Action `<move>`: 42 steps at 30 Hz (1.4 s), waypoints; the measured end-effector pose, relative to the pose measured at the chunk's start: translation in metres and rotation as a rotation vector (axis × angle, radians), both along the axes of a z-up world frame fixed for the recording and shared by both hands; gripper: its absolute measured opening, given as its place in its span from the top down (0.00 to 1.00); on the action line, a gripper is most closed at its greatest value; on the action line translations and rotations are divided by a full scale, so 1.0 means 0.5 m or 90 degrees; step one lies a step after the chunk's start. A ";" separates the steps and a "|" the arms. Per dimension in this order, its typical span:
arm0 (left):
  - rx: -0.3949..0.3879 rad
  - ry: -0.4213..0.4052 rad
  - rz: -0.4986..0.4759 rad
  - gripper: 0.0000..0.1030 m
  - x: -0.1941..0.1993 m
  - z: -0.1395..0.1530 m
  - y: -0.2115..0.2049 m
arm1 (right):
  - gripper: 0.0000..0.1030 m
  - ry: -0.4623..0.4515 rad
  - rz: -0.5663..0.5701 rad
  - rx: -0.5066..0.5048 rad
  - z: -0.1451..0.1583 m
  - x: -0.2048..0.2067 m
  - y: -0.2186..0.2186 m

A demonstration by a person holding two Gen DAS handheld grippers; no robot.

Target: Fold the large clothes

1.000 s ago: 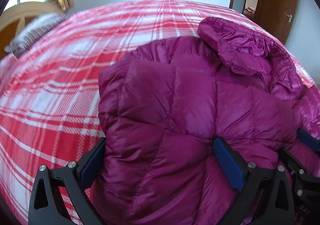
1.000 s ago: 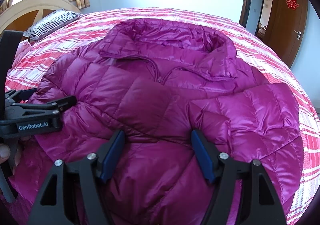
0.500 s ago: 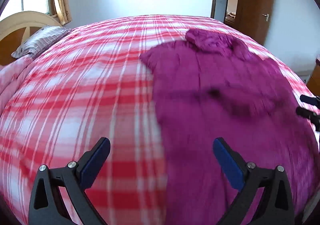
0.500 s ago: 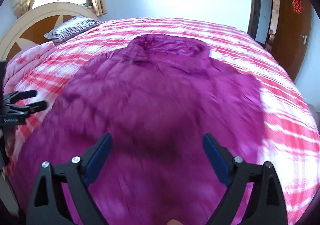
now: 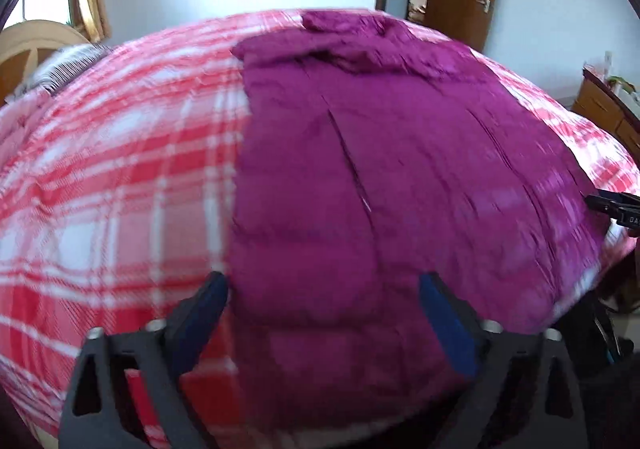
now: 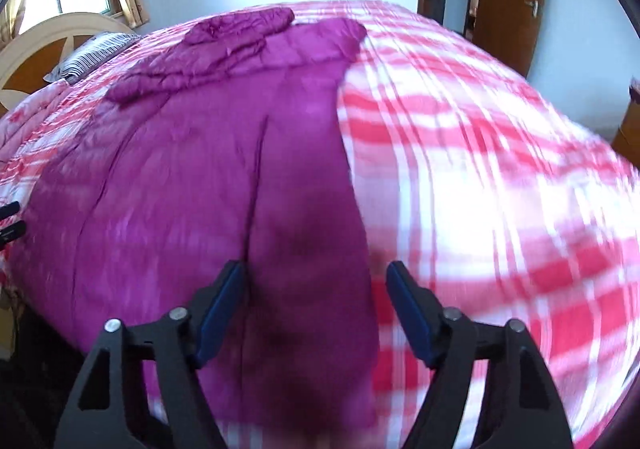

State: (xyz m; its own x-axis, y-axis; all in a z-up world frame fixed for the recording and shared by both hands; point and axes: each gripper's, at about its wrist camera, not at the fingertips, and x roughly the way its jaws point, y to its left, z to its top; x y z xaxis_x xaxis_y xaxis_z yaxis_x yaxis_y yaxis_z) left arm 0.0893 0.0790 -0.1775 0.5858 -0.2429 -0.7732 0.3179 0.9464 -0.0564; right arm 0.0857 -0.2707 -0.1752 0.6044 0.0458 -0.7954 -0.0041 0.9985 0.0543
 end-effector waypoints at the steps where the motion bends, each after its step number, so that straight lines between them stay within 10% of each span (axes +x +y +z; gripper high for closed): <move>1: 0.001 0.008 -0.004 0.22 -0.006 -0.006 -0.003 | 0.38 0.009 0.000 0.005 -0.005 -0.017 -0.005; 12: -0.035 0.027 0.005 0.37 -0.012 -0.015 0.021 | 0.62 0.030 0.027 0.042 -0.029 -0.043 0.003; 22: 0.005 -0.070 0.087 0.23 0.082 0.114 0.108 | 0.30 -0.056 0.045 -0.004 0.104 -0.022 -0.017; 39: -0.048 -0.053 0.074 0.23 0.597 0.152 -0.041 | 0.29 -0.064 0.112 0.023 0.189 0.843 0.121; 42: -0.056 -0.058 0.055 0.23 0.661 0.168 -0.063 | 0.51 -0.022 0.138 -0.018 0.136 0.934 0.143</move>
State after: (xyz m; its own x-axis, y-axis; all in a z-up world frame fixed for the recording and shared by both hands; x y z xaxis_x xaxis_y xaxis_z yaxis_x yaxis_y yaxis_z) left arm 0.4199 0.0474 -0.0934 0.6744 -0.2530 -0.6937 0.2439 0.9631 -0.1142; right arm 0.5528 -0.1992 -0.1072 0.6101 0.1560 -0.7768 -0.2205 0.9751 0.0226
